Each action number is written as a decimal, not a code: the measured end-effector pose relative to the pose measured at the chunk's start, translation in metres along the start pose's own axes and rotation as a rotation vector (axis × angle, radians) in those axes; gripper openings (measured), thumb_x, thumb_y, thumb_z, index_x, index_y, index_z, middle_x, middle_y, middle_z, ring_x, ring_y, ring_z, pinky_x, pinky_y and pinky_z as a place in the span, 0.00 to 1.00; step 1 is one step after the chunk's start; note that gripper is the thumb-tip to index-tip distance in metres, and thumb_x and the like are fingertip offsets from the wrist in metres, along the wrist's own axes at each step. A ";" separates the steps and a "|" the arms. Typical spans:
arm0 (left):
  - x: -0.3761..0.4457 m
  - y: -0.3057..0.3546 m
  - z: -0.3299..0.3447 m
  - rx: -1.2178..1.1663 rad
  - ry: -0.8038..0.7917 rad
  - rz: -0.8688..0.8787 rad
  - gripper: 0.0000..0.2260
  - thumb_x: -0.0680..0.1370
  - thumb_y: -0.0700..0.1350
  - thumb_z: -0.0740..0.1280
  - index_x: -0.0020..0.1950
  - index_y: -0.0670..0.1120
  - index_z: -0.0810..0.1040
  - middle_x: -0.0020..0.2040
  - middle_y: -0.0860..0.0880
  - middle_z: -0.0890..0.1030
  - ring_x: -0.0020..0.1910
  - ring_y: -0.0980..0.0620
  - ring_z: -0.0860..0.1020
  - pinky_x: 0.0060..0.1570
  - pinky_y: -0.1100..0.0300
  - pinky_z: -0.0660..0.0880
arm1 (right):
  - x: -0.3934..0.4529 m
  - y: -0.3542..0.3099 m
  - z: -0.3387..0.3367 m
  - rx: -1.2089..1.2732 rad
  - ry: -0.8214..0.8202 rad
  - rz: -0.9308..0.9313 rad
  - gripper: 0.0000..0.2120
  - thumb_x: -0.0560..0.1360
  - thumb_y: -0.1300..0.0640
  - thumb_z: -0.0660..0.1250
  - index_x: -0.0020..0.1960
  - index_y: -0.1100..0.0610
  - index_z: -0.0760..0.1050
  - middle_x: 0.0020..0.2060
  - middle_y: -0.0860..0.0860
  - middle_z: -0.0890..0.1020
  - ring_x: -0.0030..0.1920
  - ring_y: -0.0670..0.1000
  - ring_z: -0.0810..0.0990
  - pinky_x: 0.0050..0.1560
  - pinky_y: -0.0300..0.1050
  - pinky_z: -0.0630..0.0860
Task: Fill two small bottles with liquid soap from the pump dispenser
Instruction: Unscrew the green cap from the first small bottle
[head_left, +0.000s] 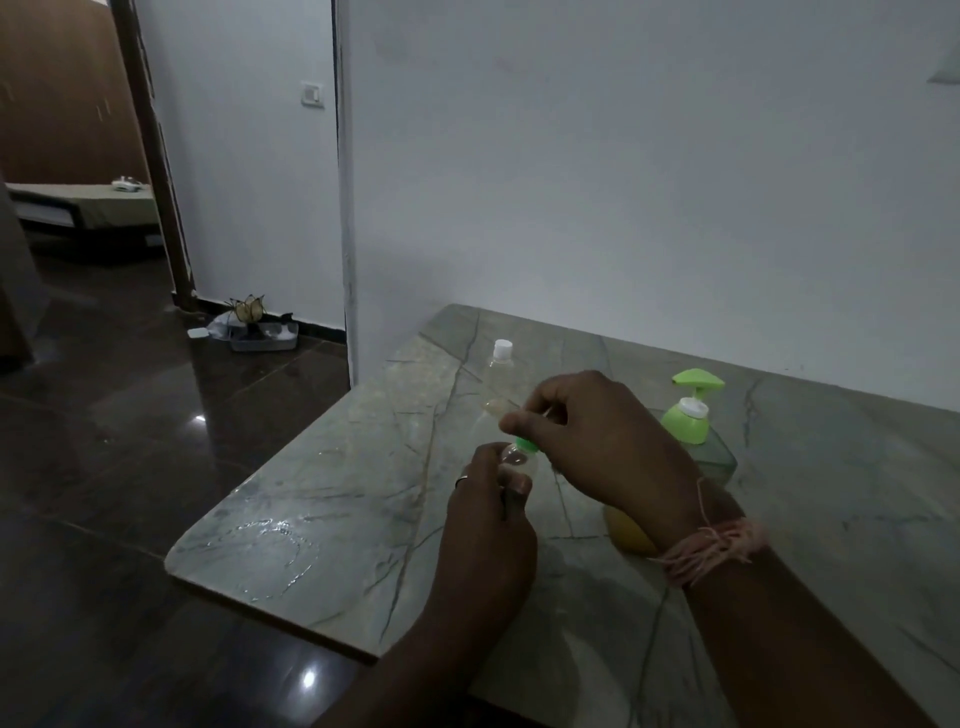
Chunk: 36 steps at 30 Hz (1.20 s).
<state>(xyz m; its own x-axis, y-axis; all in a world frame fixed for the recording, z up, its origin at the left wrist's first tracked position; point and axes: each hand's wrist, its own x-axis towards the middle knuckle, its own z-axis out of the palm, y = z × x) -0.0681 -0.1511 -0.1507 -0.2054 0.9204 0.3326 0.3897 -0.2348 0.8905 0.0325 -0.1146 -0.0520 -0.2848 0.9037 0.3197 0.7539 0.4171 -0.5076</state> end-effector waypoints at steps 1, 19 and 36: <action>0.000 0.000 0.000 -0.009 0.012 -0.006 0.08 0.84 0.43 0.58 0.60 0.56 0.71 0.51 0.60 0.76 0.49 0.63 0.74 0.43 0.68 0.67 | 0.001 0.000 -0.002 0.044 -0.018 -0.017 0.05 0.75 0.48 0.71 0.47 0.48 0.82 0.40 0.44 0.82 0.37 0.41 0.80 0.43 0.45 0.78; 0.004 0.001 0.001 -0.048 0.126 -0.091 0.08 0.84 0.43 0.59 0.62 0.50 0.72 0.53 0.53 0.79 0.51 0.59 0.76 0.43 0.70 0.67 | 0.033 0.054 0.085 0.159 0.270 0.298 0.06 0.73 0.61 0.72 0.46 0.54 0.76 0.44 0.48 0.80 0.46 0.49 0.79 0.39 0.37 0.72; 0.002 0.001 0.002 -0.048 0.086 -0.020 0.06 0.83 0.45 0.61 0.59 0.55 0.72 0.48 0.56 0.80 0.48 0.57 0.78 0.45 0.58 0.72 | 0.011 -0.014 -0.061 0.141 0.508 -0.026 0.08 0.77 0.52 0.69 0.41 0.54 0.80 0.36 0.44 0.83 0.37 0.39 0.80 0.40 0.36 0.76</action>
<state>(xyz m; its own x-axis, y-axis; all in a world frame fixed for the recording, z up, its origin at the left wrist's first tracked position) -0.0663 -0.1487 -0.1494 -0.2901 0.8951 0.3386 0.3421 -0.2334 0.9102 0.0548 -0.1165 0.0069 0.0466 0.7468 0.6634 0.6534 0.4796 -0.5857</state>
